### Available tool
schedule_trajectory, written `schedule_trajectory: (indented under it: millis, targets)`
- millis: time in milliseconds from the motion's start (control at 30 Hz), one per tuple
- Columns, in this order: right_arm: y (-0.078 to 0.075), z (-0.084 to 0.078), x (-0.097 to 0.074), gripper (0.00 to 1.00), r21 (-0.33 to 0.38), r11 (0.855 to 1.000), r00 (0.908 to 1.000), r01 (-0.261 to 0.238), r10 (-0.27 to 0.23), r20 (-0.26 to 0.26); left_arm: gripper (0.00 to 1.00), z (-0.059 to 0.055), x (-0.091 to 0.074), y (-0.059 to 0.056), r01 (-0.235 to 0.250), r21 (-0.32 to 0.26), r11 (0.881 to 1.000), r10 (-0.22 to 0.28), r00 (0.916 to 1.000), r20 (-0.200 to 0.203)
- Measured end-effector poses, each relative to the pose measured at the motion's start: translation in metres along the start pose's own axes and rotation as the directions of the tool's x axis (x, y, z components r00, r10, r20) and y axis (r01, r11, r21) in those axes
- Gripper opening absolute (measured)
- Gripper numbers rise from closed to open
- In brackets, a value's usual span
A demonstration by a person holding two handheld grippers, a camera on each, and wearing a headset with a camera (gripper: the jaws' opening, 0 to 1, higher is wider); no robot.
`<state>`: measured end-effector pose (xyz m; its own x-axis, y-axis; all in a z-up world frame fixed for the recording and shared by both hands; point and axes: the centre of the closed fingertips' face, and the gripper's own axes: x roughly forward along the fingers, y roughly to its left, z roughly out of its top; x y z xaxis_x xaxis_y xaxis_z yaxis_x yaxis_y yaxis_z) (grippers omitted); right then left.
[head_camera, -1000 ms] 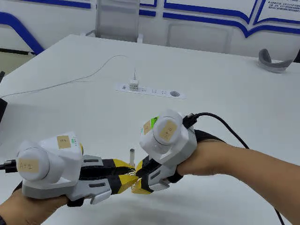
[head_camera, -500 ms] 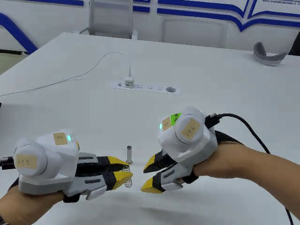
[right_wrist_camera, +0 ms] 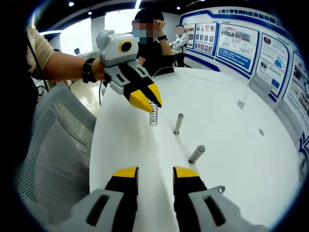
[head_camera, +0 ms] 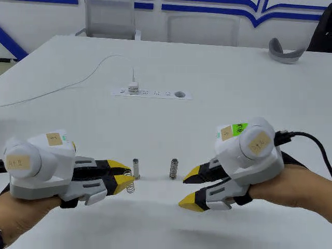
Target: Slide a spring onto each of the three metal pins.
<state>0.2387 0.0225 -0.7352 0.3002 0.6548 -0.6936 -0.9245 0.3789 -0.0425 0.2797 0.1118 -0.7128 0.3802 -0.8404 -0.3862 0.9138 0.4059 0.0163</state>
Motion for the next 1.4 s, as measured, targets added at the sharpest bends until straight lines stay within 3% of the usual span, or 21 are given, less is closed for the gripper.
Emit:
schedule_trajectory:
  millis: [400,833,1100,1400]
  targets:
    - [-0.021,-0.034,-0.026,0.35,0.116,0.988,0.9935,0.105,-0.109,0.031,0.10,0.010,0.001,0.016,-0.004,0.016,1.000,0.004,1.0000,0.001]
    - [-0.034,-0.066,-0.048,0.48,0.239,0.950,0.9733,0.201,-0.222,0.061,0.10,0.030,0.009,0.037,-0.007,0.038,0.999,0.007,1.0000,0.006]
    - [-0.036,-0.076,-0.051,0.63,0.271,0.932,0.9606,0.241,-0.269,0.071,0.10,0.029,0.016,0.043,-0.001,0.044,0.999,0.001,0.9999,-0.011]
    - [-0.038,-0.075,-0.053,0.71,0.282,0.926,0.9534,0.253,-0.288,0.091,0.10,0.029,0.019,0.043,0.006,0.042,0.999,-0.005,0.9998,-0.019]
